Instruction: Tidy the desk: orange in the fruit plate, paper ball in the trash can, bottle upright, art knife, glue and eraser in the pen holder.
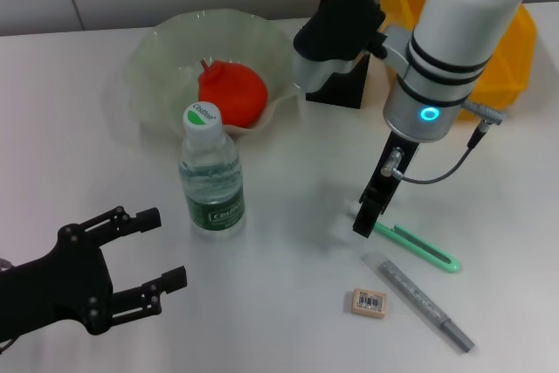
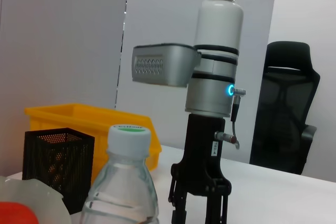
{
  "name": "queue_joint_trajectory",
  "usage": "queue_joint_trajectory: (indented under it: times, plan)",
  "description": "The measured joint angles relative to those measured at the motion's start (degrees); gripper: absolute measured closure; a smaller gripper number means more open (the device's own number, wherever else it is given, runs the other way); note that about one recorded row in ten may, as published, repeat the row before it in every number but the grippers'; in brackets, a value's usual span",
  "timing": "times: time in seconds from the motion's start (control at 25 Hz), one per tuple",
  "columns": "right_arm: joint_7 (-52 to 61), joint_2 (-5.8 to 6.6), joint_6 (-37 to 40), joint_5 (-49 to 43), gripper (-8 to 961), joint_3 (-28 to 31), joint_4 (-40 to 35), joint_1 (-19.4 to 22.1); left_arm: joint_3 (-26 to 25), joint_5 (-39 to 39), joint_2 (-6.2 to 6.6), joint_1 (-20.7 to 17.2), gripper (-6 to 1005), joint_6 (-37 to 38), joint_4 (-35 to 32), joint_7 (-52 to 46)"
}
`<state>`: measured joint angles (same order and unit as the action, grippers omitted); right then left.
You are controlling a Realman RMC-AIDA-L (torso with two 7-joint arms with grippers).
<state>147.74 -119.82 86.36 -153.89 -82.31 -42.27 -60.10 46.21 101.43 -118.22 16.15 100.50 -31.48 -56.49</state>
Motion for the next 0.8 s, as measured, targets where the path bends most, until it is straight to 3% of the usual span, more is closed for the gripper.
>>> queue_joint_trajectory:
  times: [0.32,0.52,0.8]
  plan:
    - [2.7,-0.06,-2.1,0.5,231,-5.8,1.6,-0.9,-0.2,0.0,0.01,0.5,199,-0.9,0.4,0.3]
    - [2.8,-0.07,-2.4,1.2,418,-6.0,1.6,-0.9,-0.1,0.0,0.01,0.7,199,-1.1,0.4,0.1]
    - [2.8,-0.07,-3.2,2.0,531,-6.5,2.1,-0.8,-0.1,0.0,0.01,1.0,199,-1.4,0.6,0.1]
